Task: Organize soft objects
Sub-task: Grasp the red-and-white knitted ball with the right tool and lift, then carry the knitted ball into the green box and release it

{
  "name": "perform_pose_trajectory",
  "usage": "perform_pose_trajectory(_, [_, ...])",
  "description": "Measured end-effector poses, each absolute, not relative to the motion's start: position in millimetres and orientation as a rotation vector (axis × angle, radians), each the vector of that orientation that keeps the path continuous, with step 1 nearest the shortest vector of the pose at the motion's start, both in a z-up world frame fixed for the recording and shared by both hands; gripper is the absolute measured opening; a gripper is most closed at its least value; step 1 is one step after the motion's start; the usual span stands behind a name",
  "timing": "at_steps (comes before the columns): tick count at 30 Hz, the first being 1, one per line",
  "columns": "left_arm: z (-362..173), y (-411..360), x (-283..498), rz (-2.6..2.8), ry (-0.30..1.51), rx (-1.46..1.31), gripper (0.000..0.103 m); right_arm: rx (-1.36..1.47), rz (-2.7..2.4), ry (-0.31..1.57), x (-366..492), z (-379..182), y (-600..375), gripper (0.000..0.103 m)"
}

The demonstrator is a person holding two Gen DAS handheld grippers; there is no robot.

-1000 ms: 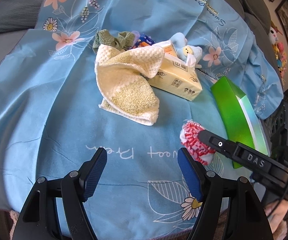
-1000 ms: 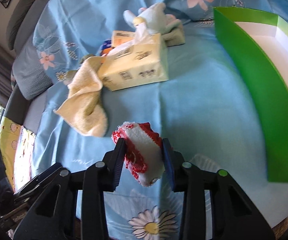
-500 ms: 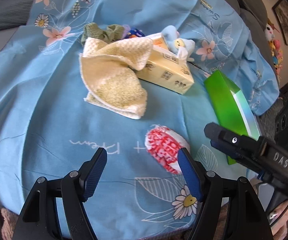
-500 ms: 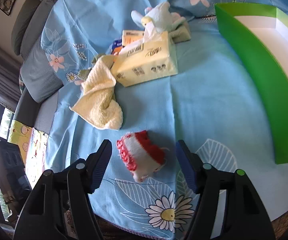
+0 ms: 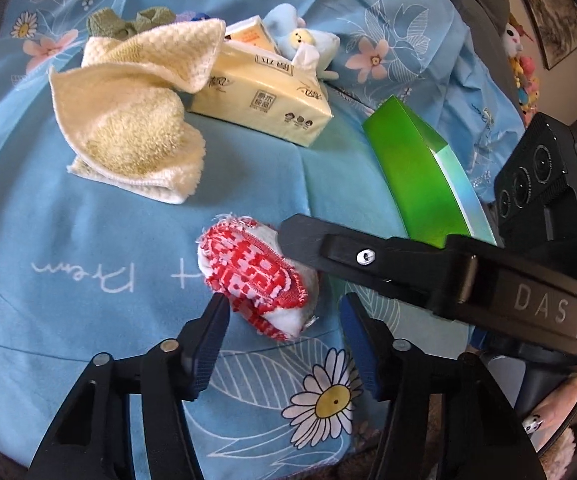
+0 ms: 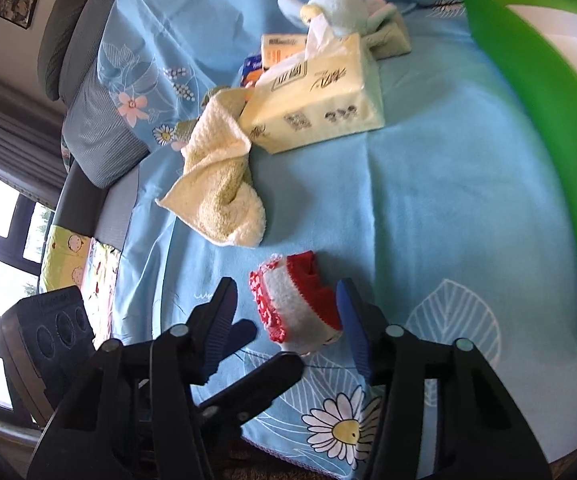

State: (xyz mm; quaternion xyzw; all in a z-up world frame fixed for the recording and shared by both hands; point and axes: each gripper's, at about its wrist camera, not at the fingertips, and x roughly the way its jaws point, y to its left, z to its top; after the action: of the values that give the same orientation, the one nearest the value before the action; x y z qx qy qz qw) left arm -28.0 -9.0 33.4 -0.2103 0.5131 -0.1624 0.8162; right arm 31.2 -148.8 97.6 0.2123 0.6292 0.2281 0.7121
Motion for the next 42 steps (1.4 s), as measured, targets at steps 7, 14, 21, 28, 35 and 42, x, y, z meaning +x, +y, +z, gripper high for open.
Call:
perform_pose_trajectory(7, [27.1,-10.1,-24.2,-0.347,1.097,-0.441,0.04,0.446,0.515,1.443,34.4,77.7,-139.6,0.047])
perform_pose_trajectory(14, [44.2,-19.3,-25.5,-0.356,1.055,-0.369,0.038,0.456,0.522,1.394,30.9,86.2,-145.8,0.039])
perform_pose_trajectory(21, [83.0,-40.2,-28.0,-0.387,0.964,-0.288,0.038,0.472,0.511,1.273,28.8,124.2,-164.9,0.039])
perform_pose_trajectory(28, [118.0,-66.7,-24.5,-0.427,0.883,-0.208,0.038,0.494,0.48,1.154,28.2,160.2,-190.7,0.039])
perform_pose_trajectory(35, [145.4,-96.7,-22.9,-0.484,0.814,-0.149,0.038,0.511,0.439,1.057,25.3,190.4,-218.7,0.039])
perform_pose_trajectory(42, [161.5,-136.6,-15.4,-0.536,0.77,-0.079,0.038,0.526,0.382,0.972,23.7,209.1,-255.6,0.039])
